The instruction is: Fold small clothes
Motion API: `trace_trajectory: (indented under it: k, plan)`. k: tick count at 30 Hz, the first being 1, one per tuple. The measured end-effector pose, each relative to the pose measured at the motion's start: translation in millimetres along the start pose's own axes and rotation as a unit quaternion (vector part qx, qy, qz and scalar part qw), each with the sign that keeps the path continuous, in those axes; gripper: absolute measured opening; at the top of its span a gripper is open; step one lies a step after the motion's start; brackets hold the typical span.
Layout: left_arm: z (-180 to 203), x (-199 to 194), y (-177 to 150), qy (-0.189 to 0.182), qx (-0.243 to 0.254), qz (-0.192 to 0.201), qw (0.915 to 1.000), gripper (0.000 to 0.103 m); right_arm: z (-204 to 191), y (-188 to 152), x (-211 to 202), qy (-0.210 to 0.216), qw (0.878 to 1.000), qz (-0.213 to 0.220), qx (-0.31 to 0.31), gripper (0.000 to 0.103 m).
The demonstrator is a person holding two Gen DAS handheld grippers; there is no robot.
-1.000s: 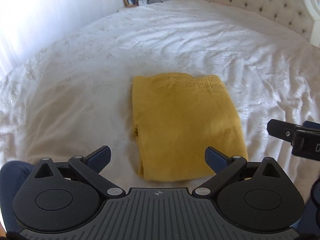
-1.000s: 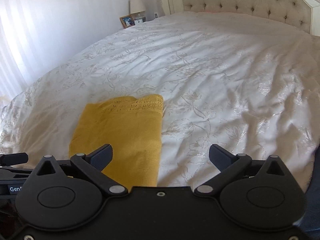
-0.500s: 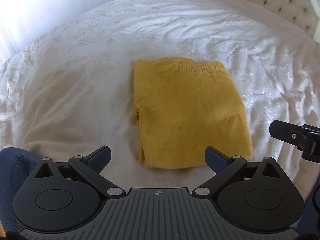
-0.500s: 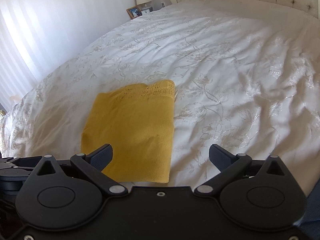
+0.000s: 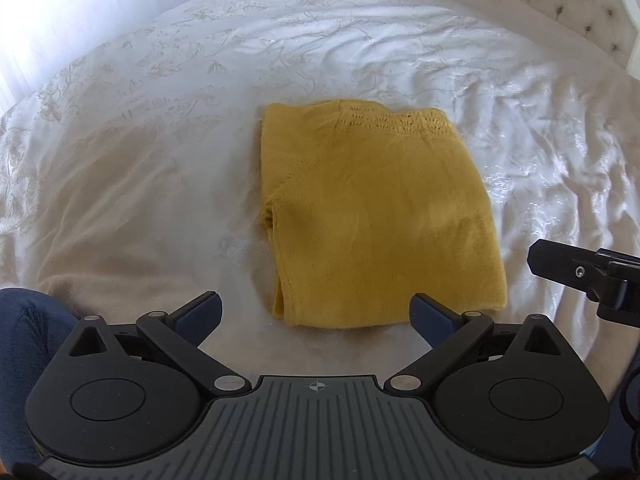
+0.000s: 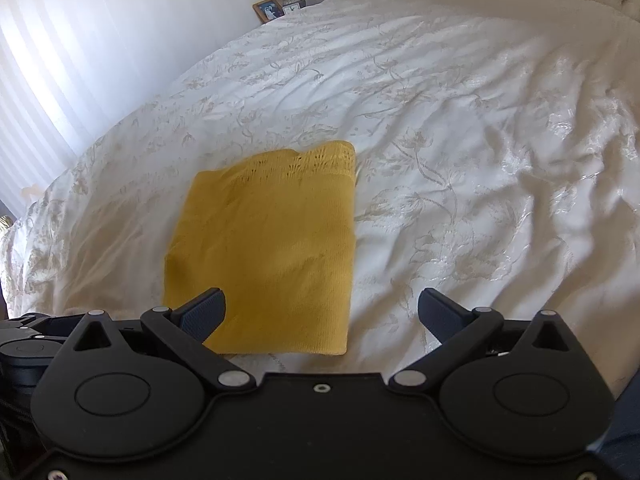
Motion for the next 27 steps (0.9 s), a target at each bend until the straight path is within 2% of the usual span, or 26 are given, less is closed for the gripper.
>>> trace_trajectory:
  k: [27]
  plan:
    - [0, 9, 4, -0.008, -0.005, -0.015, 0.9998, 0.101, -11, 4, 14, 0.0, 1.0, -0.013, -0.007, 0.102]
Point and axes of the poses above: each gripper's, at about its wrist camera, not at the fingertips, and x roughly the way its jaws point, z to its right, y to its top, the point moved 3 cm from there along x, roughly the way its jaws point, and after that the axes turned 9 degrees about x, right-handed, at the moved point
